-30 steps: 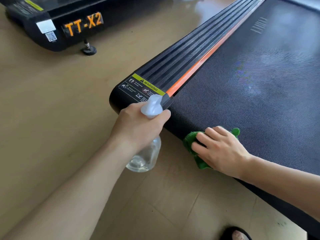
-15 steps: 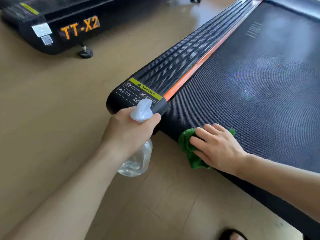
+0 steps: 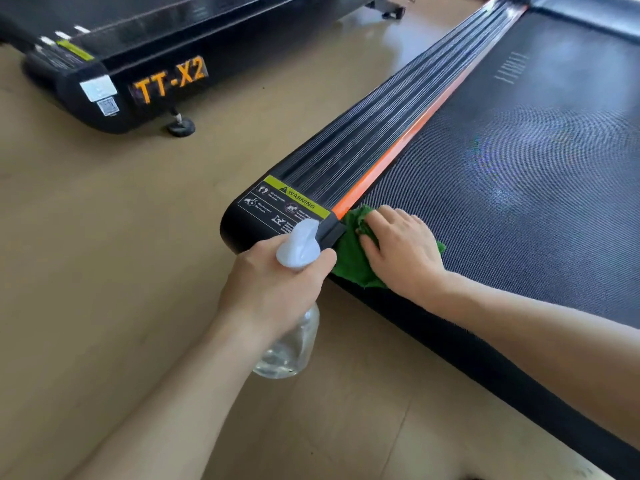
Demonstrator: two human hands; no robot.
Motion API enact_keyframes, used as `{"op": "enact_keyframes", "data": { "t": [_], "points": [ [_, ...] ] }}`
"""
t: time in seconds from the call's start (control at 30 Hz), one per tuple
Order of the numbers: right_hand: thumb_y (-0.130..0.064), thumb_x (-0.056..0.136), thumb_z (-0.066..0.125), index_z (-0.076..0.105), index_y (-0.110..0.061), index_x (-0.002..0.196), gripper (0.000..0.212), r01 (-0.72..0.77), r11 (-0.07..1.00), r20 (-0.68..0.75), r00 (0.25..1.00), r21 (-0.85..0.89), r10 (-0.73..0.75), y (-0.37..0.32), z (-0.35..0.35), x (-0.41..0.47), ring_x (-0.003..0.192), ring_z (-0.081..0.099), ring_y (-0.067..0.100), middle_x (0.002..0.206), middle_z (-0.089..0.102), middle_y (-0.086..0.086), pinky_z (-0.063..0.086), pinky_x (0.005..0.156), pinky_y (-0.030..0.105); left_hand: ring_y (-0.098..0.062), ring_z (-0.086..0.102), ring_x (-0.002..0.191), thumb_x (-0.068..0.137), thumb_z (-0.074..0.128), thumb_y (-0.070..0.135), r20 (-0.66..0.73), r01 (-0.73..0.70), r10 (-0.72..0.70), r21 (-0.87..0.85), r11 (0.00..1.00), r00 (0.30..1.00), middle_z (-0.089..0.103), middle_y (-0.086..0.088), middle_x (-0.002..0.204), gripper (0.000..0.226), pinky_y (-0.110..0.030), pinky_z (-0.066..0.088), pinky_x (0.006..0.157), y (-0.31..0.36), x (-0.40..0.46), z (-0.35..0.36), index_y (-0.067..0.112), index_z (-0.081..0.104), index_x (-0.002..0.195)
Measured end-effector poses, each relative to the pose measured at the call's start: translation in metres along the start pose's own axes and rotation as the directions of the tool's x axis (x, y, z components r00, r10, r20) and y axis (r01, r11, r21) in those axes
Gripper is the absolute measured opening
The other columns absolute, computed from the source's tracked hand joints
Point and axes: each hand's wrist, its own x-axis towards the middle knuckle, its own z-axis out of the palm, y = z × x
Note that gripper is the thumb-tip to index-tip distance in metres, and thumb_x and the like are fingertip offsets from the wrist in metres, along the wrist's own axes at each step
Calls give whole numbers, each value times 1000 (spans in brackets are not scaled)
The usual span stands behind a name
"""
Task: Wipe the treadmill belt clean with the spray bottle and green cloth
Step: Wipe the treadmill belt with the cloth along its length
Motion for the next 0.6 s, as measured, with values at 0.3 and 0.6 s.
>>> {"op": "enact_keyframes", "data": {
  "t": [0.3, 0.6],
  "points": [
    [-36, 99, 41, 53, -14, 92, 26, 210, 977, 0, 978, 36, -210, 24, 1, 10, 82, 56, 26, 88, 56, 2, 46, 75, 39, -12, 38, 53, 88, 70, 43, 2, 3, -4, 37, 999, 1000, 42, 11, 50, 45, -31, 35, 59, 0, 3, 5, 21, 42, 60],
    [-37, 98, 44, 52, -17, 91, 23, -47, 996, -75, 996, 77, 53, 31, 2, 13, 82, 58, 28, 85, 60, 1, 45, 77, 41, -7, 45, 41, 91, 70, 39, -25, 14, -13, 19, 1000, 1000, 42, 12, 52, 41, -30, 36, 58, 7, -5, 2, 16, 43, 70]
  ]
}}
